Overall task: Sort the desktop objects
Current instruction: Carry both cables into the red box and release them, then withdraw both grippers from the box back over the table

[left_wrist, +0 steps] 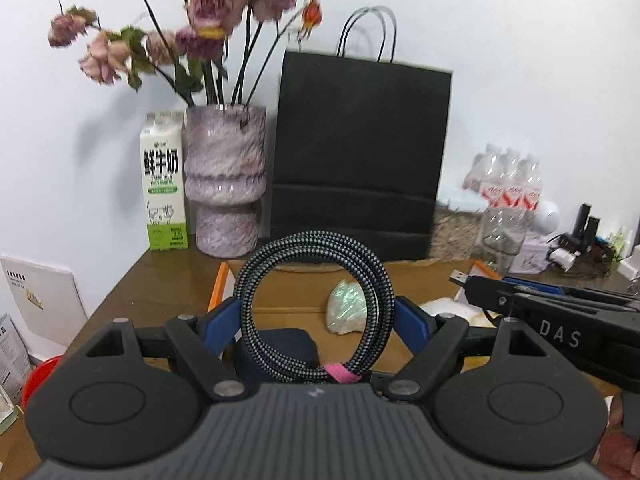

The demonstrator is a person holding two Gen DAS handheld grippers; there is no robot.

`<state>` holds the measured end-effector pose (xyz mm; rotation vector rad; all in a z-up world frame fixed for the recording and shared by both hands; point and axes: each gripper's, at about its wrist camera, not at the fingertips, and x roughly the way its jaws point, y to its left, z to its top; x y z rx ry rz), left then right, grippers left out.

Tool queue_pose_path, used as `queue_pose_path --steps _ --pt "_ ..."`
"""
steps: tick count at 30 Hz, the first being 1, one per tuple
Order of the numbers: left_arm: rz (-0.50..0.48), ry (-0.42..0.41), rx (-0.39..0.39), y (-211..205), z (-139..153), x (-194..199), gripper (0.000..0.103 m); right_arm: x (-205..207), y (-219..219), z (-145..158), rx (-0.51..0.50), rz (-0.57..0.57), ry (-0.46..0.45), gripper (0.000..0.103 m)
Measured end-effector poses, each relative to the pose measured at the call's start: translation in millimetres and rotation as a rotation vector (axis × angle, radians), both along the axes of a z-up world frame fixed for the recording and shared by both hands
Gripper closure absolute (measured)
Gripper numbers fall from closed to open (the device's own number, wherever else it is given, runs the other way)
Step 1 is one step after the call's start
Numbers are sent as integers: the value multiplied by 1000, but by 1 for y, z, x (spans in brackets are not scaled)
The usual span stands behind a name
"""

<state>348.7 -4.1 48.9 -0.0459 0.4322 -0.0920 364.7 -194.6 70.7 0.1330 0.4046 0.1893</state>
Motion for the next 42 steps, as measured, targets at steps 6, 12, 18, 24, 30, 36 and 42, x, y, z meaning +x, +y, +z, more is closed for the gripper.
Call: queue_pose_path --steps 6,12,18,24,30,36,42 --pt "1 57 38 -1 -20 26 20 25 9 -19 -43 -9 55 76" --pt "6 85 85 -3 -30 35 18 33 11 -29 -56 -20 105 71" --pt "79 89 112 3 -25 31 0 29 -4 -24 18 -50 114 7" --pt "57 52 112 3 -14 19 0 17 -7 -10 46 -11 76 0" --pt "57 43 103 3 -9 15 0 10 -7 -1 48 2 57 0" --pt "61 21 95 5 -3 6 0 5 -10 5 48 6 43 0" --pt "72 -15 76 12 8 -14 0 -11 -14 15 53 22 11 0"
